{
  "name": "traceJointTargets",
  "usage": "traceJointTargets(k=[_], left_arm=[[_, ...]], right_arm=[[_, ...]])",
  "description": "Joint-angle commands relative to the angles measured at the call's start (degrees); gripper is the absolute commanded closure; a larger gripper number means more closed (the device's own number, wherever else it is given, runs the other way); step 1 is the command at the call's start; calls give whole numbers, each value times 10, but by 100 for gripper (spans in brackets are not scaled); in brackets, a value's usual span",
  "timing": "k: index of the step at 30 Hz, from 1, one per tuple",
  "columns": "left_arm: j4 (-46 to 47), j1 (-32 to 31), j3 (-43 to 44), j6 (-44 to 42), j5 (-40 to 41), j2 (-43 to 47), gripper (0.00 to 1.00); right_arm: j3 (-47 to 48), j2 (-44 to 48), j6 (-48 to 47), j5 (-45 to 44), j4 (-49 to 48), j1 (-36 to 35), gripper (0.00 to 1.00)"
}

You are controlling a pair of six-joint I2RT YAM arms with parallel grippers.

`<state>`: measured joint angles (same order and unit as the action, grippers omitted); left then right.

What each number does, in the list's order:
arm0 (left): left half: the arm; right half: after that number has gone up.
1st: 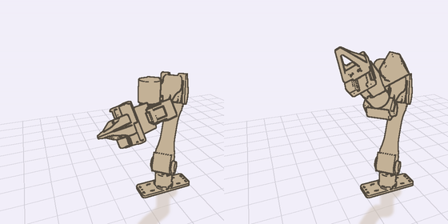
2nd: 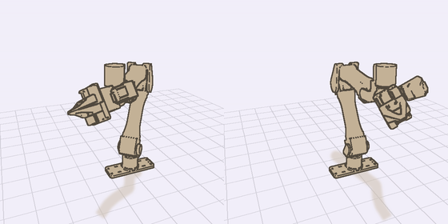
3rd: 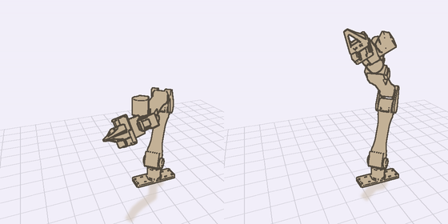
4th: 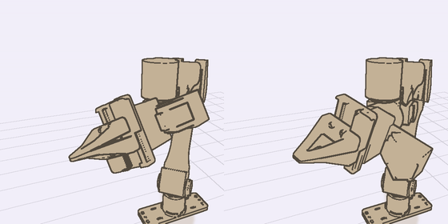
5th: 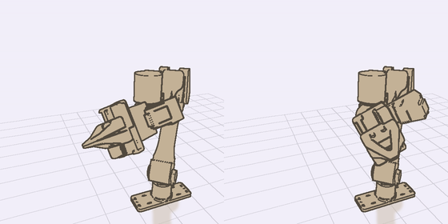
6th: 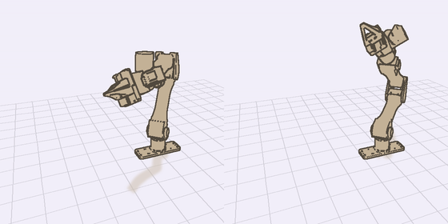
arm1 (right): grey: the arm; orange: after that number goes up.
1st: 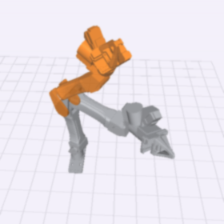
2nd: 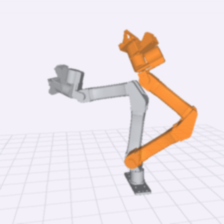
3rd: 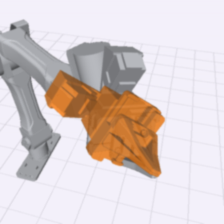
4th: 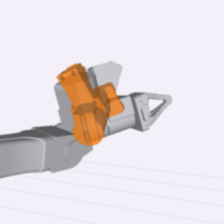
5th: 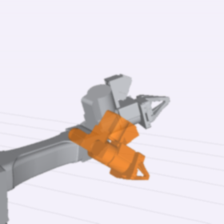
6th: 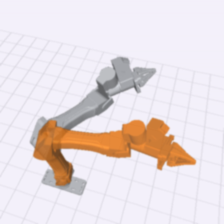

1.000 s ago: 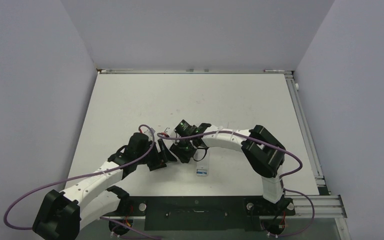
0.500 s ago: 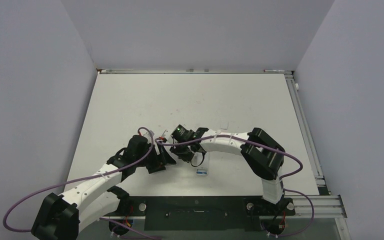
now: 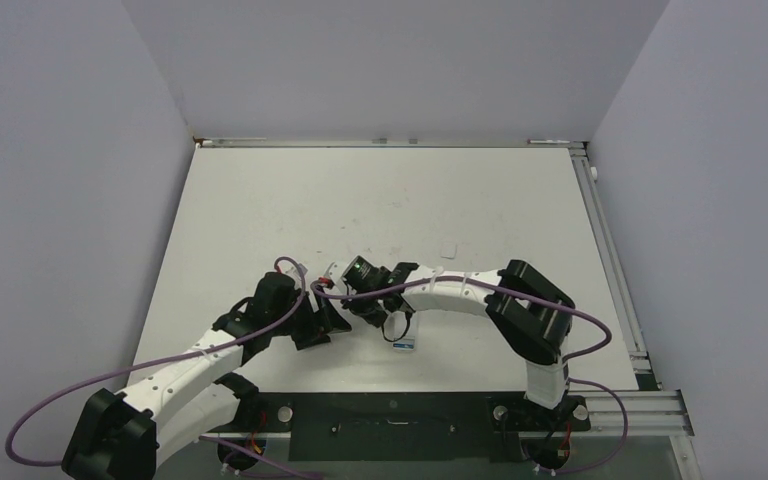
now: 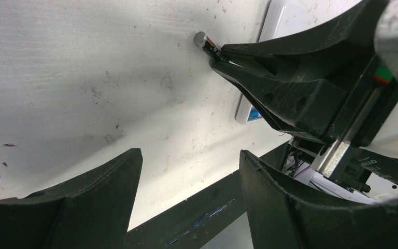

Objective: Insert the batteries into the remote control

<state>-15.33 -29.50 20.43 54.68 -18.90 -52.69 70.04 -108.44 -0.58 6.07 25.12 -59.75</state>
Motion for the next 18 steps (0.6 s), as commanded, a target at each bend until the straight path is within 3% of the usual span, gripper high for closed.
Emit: traceJointTargets(k=[1,18], left_arm=[[34,4,11,6,0,7,34],[23,4,33,5,1,19,34]], right_arm=[[-30,22,-8,-1,25,-23,92],[-46,165,20,-29,49,-24,91]])
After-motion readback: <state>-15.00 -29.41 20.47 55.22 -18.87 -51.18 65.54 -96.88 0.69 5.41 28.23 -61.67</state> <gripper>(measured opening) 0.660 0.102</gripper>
